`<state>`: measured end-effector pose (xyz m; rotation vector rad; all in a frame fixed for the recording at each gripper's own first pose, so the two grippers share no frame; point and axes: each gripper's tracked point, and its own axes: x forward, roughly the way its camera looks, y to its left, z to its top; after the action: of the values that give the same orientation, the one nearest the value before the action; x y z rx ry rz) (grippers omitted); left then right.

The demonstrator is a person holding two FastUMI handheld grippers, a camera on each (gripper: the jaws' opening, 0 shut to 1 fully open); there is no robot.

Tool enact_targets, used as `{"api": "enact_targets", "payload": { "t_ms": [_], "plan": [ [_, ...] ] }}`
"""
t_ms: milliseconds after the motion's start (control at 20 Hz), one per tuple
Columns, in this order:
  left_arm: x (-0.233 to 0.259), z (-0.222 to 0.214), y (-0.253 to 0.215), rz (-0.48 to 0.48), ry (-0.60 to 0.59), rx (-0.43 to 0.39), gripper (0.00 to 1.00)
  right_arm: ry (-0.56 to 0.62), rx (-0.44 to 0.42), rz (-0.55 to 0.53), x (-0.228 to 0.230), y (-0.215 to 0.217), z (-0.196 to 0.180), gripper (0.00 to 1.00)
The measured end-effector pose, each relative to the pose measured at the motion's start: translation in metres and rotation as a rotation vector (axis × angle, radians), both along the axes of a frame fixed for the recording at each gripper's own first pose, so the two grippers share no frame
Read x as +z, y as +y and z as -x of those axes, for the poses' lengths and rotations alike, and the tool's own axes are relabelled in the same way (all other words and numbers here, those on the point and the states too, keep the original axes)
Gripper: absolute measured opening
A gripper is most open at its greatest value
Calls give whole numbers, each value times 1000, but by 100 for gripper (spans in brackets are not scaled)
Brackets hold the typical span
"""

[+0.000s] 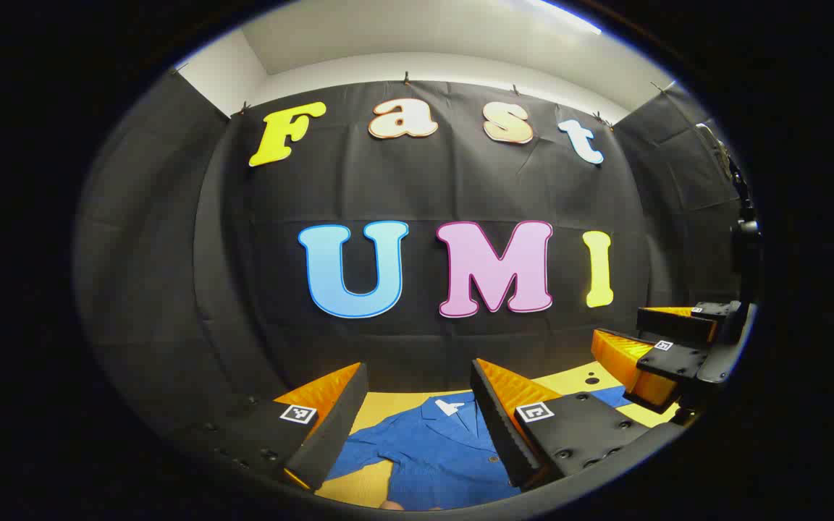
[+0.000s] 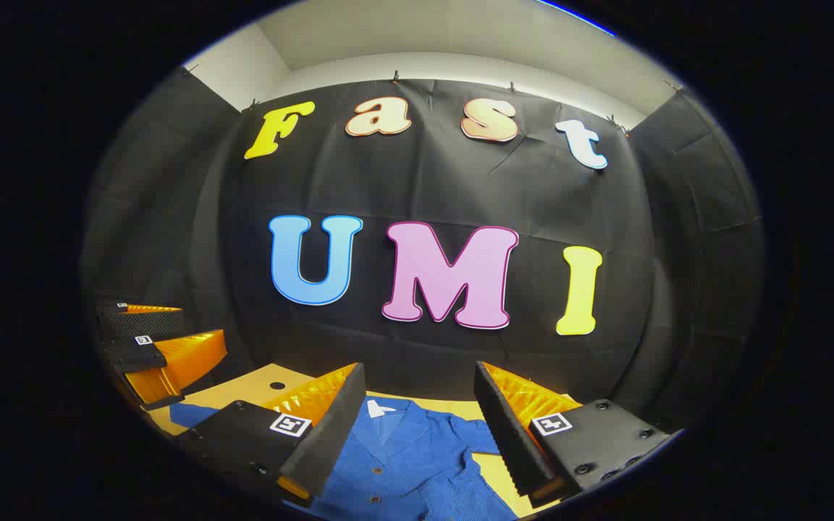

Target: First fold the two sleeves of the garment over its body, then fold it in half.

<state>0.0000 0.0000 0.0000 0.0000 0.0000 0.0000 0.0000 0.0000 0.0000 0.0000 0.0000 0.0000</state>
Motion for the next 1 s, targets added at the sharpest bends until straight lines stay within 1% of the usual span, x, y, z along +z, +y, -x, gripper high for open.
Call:
{"api": "enact_targets", "payload": {
  "t_ms": [50, 300, 400, 500, 650, 800, 850, 950, 1000],
  "plan": [
    [0, -1, 0, 3, -2, 0, 83, -7, -12, 3, 2, -2, -1, 92],
    [-4, -6, 2, 7, 0, -13, 82, -28, -66, 1, 8, -15, 2, 92],
    [-6, -8, 4, 10, 7, -14, 82, -19, -92, -14, 4, -22, 4, 92],
    [-6, -9, 3, 18, 7, -25, 82, -17, -100, -30, 5, -23, 4, 92],
    [-7, -14, 6, -1, 10, -25, 82, -31, -124, 4, 7, -31, 2, 92],
    [-6, -18, 4, 9, 4, -33, 82, -44, -113, 8, 10, -26, 2, 92],
    [-7, -20, 3, 11, 7, -34, 82, -46, -104, 0, 11, -24, 3, 95],
    [-7, -19, 2, 14, 3, -39, 82, -50, -108, -14, 13, -25, 3, 95],
    [-8, -21, 2, 14, 1, -38, 82, -55, -112, -13, 14, -26, 3, 92]
  ]
}}
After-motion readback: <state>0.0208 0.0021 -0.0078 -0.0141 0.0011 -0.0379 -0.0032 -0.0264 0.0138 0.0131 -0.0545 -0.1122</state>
